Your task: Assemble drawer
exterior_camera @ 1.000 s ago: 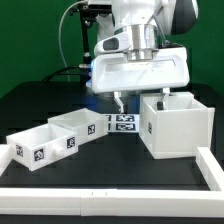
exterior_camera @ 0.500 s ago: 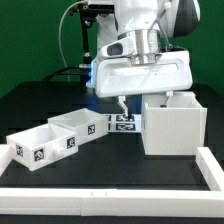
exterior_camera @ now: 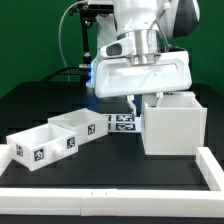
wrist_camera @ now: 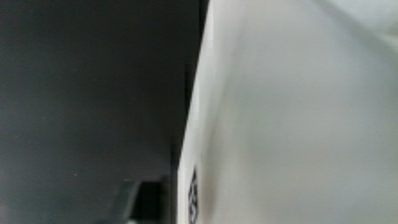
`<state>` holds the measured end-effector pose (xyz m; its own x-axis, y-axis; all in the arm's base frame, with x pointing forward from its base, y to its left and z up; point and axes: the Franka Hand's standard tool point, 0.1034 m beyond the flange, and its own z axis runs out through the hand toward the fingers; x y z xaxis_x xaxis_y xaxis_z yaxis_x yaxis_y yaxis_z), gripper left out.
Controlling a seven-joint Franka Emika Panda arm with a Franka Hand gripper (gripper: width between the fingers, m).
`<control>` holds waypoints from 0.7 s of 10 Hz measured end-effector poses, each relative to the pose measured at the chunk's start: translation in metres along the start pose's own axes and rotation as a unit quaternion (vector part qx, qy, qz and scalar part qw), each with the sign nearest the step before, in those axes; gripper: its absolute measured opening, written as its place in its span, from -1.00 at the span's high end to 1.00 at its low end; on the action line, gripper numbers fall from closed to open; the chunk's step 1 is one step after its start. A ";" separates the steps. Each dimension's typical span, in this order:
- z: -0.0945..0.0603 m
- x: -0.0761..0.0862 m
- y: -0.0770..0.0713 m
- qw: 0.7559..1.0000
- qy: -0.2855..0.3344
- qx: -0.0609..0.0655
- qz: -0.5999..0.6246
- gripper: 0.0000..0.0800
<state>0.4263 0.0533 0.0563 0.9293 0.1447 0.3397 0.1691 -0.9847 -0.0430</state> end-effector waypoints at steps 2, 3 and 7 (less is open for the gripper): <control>0.000 0.000 0.000 1.000 0.000 0.000 0.000 0.85; 0.000 0.000 0.000 1.000 0.000 0.000 0.000 0.85; -0.005 -0.001 -0.002 0.999 -0.019 0.002 0.039 0.85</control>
Offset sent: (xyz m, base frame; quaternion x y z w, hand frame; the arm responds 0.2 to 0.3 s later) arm 0.0000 0.0000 0.0000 0.0000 0.0000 0.0000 1.0000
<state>0.4235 0.0551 0.0611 0.9514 0.0705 0.2997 0.0961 -0.9928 -0.0716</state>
